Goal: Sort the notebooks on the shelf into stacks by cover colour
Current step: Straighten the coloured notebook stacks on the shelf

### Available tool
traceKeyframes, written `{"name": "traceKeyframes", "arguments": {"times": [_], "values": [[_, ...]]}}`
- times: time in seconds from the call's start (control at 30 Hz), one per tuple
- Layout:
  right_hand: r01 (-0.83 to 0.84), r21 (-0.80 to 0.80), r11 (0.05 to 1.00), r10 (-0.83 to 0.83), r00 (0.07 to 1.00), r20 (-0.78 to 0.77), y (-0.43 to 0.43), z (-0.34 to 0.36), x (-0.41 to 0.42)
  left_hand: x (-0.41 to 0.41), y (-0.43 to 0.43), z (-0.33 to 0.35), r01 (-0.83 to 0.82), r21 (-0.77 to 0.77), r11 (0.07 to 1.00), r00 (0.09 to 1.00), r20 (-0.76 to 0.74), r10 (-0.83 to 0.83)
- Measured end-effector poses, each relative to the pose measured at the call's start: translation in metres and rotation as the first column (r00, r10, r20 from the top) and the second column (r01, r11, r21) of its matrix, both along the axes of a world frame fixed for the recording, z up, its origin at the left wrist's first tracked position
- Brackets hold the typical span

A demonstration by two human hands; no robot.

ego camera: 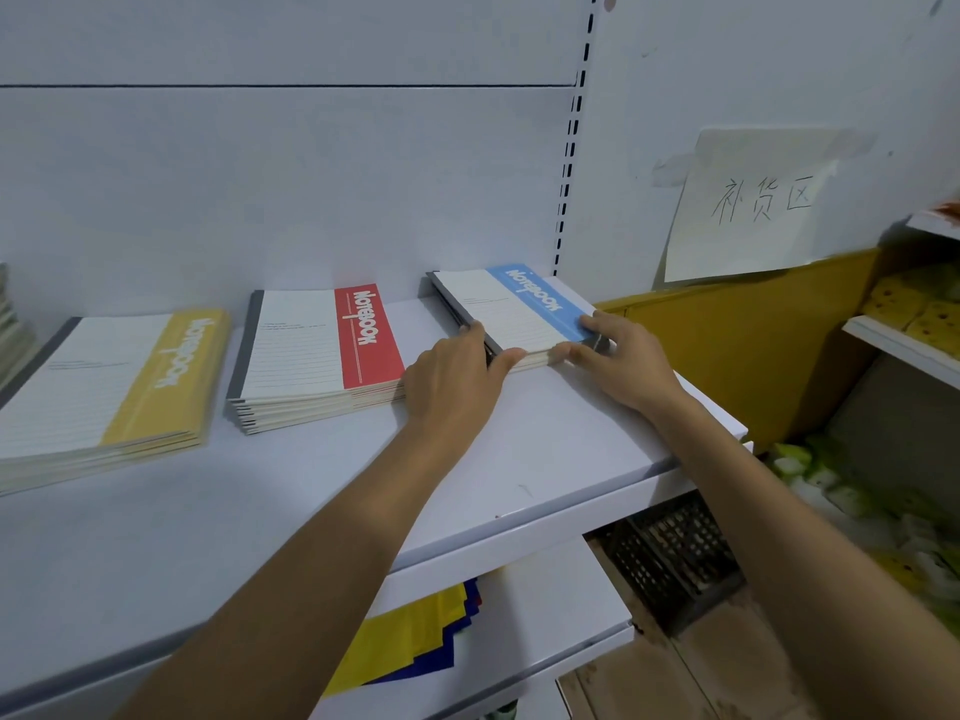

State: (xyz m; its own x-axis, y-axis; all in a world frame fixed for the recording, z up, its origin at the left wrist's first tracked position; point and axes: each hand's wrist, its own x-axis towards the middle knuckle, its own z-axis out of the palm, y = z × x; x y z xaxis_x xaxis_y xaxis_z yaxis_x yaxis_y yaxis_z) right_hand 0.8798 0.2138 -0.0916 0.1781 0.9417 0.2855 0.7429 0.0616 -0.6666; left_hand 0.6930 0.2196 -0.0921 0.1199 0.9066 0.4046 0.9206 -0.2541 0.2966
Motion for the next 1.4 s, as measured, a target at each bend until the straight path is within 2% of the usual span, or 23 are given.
{"name": "traceKeyframes", "arguments": {"times": [0.37,0.8,1.13,1.4], "values": [[0.041,0.016,0.999,-0.04,0.995,-0.088,0.0046,-0.0045,0.0046,-0.0017,0.0006,0.0003,0.031,-0.009,0.999,0.999,0.041,-0.03],[0.027,0.004,1.0,-0.027,0.998,-0.057,0.0091,-0.0062,0.0079,-0.001,-0.0014,0.0008,0.015,0.006,1.0,0.99,-0.139,-0.014],[0.027,0.015,1.0,-0.026,0.999,-0.047,0.0092,-0.0059,0.0073,-0.0029,-0.0048,0.0028,0.051,0.002,0.999,0.999,0.016,-0.051],[0.017,-0.004,1.0,-0.017,0.999,-0.03,0.0081,-0.007,0.0077,-0.0039,-0.0044,0.0016,0.071,-0.004,0.997,0.997,-0.043,-0.071]]}}
